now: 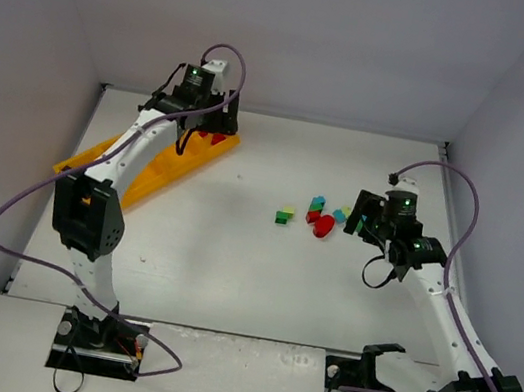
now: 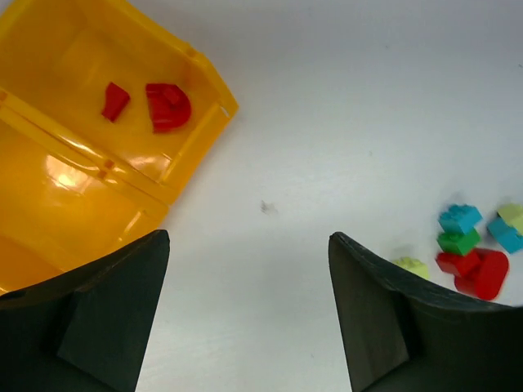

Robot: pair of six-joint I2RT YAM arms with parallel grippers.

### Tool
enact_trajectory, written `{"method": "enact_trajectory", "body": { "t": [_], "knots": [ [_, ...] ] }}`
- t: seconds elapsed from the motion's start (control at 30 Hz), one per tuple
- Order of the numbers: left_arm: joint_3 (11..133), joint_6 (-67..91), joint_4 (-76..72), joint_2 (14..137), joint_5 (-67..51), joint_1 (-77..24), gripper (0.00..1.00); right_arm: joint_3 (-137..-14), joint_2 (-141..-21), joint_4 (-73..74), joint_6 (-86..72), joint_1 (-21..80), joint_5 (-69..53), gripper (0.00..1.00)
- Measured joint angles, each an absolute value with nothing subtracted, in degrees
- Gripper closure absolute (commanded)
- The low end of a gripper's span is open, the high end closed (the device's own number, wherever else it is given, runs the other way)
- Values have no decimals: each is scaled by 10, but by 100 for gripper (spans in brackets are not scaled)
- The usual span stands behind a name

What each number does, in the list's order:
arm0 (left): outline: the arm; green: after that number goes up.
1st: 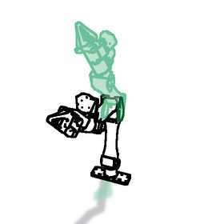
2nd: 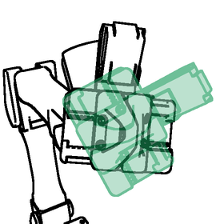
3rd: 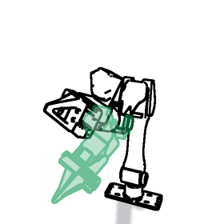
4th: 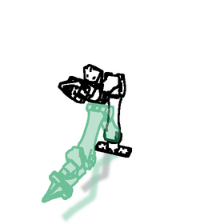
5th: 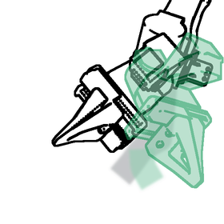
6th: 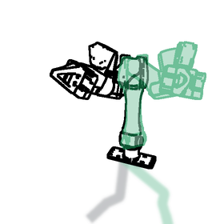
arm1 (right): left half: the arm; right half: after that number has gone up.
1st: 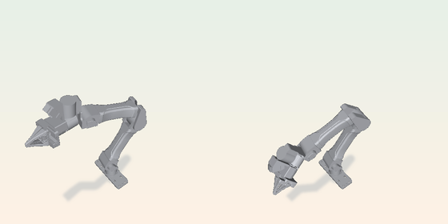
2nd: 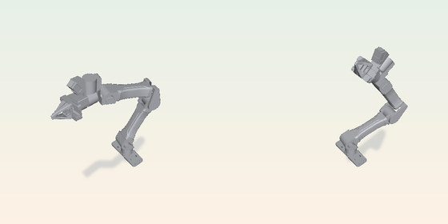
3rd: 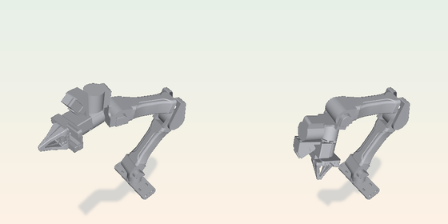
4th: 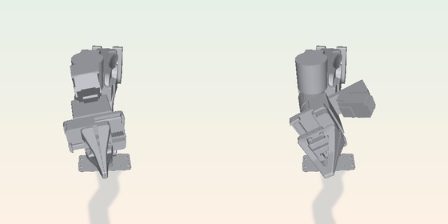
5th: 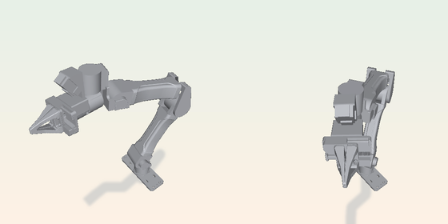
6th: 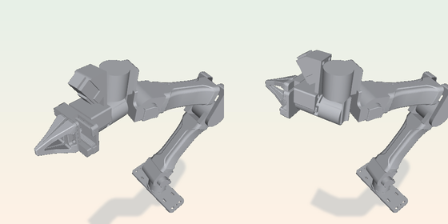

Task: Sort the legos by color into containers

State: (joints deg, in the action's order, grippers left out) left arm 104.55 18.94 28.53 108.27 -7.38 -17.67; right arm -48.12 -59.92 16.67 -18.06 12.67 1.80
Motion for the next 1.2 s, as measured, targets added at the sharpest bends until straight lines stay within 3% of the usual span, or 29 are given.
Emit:
{"method": "enact_trajectory", "body": {
  "t": [0.33,0.5,0.77,0.9,1.2],
  "knots": [
    [864,214,280,976,-102,-237,27,-481,-710,114,-233,173,12,25],
    [844,211,279,967,-90,-292,27,-480,-729,107,-258,173,14,25],
    [920,215,255,1031,-86,-412,27,-472,-701,108,-270,120,10,25],
    [975,234,239,1102,-71,-449,27,-475,-647,123,-267,61,13,25],
    [1098,254,241,1267,-9,-527,27,-497,-562,154,-257,35,21,22]
  ]
}}
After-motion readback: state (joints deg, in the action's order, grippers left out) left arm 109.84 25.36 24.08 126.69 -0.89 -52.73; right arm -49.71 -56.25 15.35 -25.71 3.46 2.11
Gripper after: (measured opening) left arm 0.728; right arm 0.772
